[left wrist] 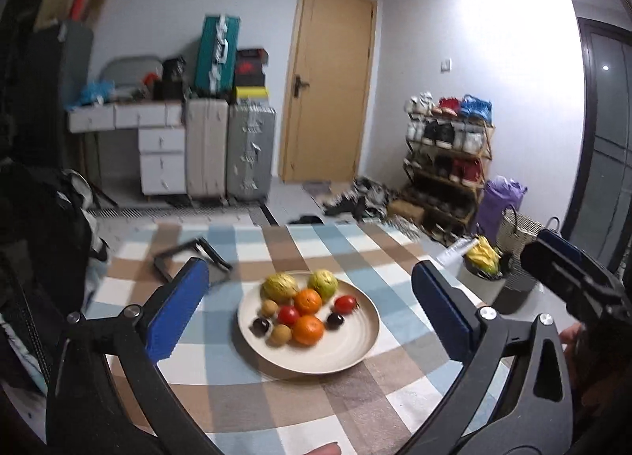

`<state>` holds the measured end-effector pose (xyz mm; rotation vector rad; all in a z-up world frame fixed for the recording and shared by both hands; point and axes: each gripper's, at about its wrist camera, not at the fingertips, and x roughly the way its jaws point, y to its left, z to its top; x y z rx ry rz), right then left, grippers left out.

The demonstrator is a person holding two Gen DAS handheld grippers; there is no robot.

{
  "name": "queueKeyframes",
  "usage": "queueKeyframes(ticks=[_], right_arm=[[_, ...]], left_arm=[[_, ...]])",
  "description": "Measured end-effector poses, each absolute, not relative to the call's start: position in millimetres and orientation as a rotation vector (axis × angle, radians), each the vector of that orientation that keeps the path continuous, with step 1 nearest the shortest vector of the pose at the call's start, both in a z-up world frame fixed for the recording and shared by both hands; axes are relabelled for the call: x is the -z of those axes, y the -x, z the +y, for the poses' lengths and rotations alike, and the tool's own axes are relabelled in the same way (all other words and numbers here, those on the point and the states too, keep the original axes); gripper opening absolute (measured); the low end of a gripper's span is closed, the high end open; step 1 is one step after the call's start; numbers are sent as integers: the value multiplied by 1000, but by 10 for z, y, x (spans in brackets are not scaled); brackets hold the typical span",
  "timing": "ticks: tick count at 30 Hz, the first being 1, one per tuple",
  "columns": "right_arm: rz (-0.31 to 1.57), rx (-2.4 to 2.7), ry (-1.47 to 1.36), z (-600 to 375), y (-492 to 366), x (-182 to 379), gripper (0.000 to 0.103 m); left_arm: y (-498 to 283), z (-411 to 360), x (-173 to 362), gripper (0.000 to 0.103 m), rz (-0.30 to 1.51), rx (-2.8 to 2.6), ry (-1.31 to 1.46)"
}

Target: Organize fruits

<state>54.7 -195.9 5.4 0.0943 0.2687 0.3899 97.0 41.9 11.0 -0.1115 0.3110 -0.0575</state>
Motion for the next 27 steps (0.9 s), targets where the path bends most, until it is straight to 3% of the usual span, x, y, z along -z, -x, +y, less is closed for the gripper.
queueKeyframes(ticks=[13, 27], right_arm=[[131, -345, 5, -1845, 5, 103, 103], [132, -316, 62, -1813, -30, 603, 103]], left_arm=[[-291, 437, -55, 103, 232, -53, 85], [-413, 454, 573, 103, 254, -95, 53]])
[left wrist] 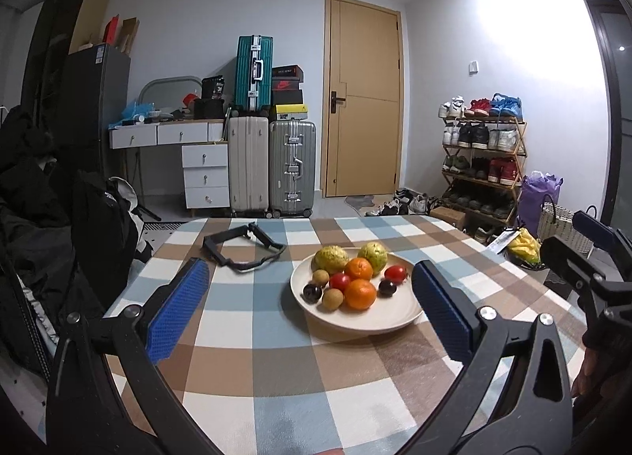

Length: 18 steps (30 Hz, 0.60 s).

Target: Organize fruits

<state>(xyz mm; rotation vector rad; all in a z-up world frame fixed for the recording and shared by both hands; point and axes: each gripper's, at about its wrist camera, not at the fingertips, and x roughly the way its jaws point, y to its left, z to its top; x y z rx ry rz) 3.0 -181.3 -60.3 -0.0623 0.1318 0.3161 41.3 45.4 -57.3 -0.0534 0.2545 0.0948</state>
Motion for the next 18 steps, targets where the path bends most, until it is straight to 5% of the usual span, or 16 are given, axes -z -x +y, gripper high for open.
queueKeyframes(ticks=[18], right_arm=[[250, -336, 98, -1679, -337, 971, 103]], left_arm=[[-740, 452, 959, 103, 326, -122, 26]])
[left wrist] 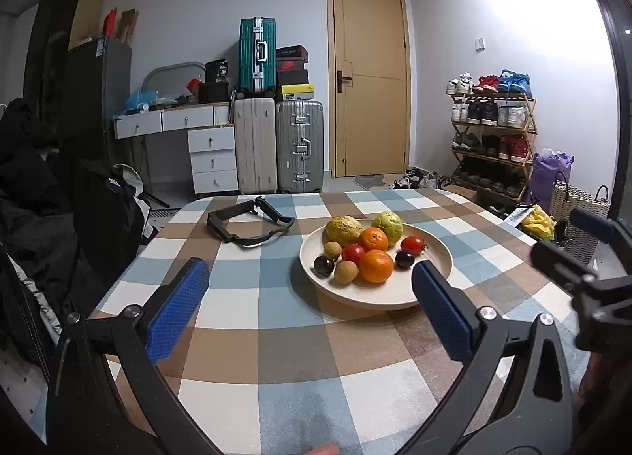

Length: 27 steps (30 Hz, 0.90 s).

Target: Organize fruits

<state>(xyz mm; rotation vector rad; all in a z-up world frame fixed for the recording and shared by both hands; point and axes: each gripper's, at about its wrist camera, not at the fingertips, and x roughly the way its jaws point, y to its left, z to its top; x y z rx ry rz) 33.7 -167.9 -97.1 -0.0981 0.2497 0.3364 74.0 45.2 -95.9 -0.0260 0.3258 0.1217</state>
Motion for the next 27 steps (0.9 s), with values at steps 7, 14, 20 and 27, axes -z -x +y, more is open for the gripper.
queueKeyframes(ticks=[7, 14, 20, 27], right_arm=[[339, -308, 31, -1795, -537, 1033, 103], [334, -315, 45, -1771, -525, 1035, 103], [333, -321, 53, -1742, -508, 1024, 103], [333, -321, 53, -1734, -516, 1025, 103]], left_arm=[[-784, 478, 973, 103, 325, -118, 35], [-776, 472, 974, 103, 322, -122, 34], [-758, 452, 978, 103, 322, -121, 34], [-753, 453, 975, 103, 321, -121, 34]])
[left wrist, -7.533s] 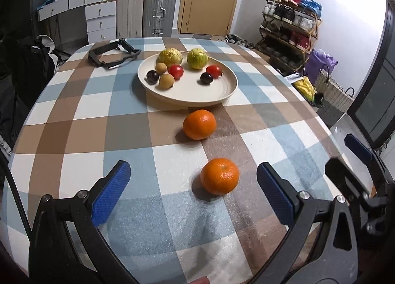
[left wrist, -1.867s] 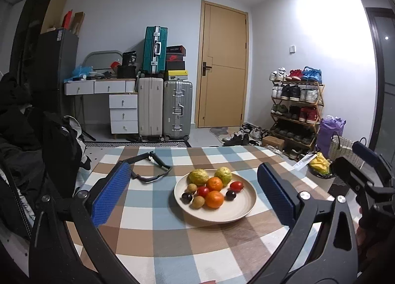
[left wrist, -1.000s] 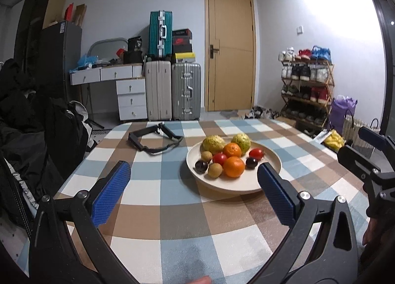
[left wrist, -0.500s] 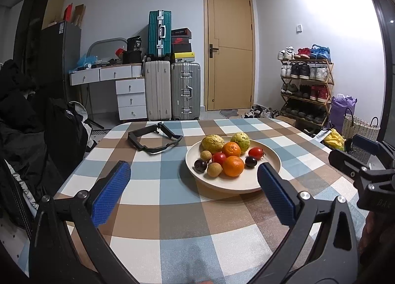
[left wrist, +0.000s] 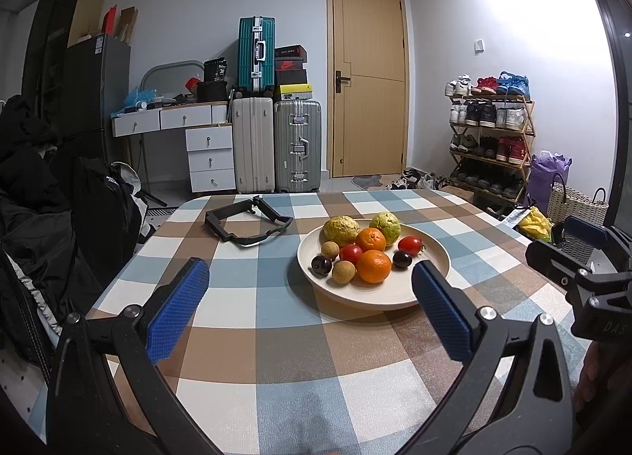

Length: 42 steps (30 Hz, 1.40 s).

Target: Organize fruits

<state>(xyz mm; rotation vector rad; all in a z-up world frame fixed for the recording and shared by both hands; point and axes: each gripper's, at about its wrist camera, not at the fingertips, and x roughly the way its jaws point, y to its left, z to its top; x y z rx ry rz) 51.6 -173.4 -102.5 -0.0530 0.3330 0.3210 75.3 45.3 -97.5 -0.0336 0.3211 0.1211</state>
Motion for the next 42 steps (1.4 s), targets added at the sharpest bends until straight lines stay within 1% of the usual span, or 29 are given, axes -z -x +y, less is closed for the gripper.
queueKeyframes(ticks=[42], right_arm=[[333, -321, 52, -1737, -516, 1028, 103]], left_arm=[[-761, 457, 977, 103, 320, -119, 33]])
